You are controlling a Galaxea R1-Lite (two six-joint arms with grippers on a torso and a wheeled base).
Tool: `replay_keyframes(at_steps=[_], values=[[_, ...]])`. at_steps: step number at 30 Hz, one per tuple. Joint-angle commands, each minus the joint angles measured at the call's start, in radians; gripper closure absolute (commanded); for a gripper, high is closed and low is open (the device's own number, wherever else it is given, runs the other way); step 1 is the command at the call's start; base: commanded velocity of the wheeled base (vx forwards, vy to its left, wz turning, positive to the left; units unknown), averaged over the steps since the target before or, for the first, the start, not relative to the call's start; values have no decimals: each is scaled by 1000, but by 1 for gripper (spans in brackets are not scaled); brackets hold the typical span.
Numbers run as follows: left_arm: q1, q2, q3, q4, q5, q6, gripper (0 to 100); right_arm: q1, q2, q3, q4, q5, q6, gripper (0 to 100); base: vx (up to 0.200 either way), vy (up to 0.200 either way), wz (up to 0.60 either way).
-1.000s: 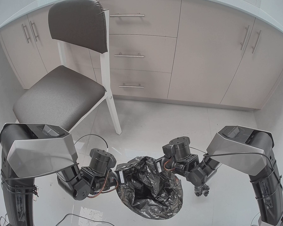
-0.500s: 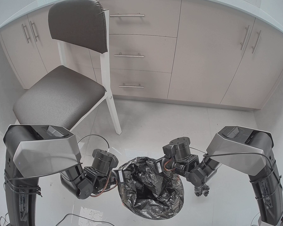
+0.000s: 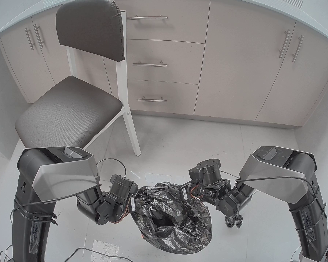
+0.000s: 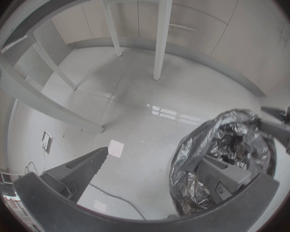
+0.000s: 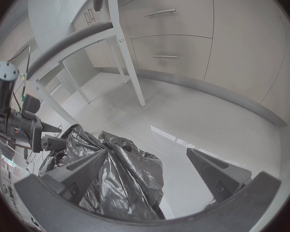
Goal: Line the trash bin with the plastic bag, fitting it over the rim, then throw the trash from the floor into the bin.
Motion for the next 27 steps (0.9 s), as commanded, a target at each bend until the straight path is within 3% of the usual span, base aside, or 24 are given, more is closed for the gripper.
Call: replay_keyframes(at_steps=[1, 9, 19, 27], values=[[5, -1, -39, 99, 1, 5, 0, -2, 0, 3, -1, -1, 0, 0, 0, 0, 0], [-5, -12, -21, 116, -2, 25, 0, -9, -4, 15, -1, -1, 0, 0, 0, 0, 0], [-95, -42, 127, -168, -9, 11, 0, -22, -100, 172, -2, -5, -2, 0, 0, 0, 0], [-120, -48, 162, -196, -9, 8, 0, -37, -119, 253, 12, -79, -6, 0, 0, 0, 0]])
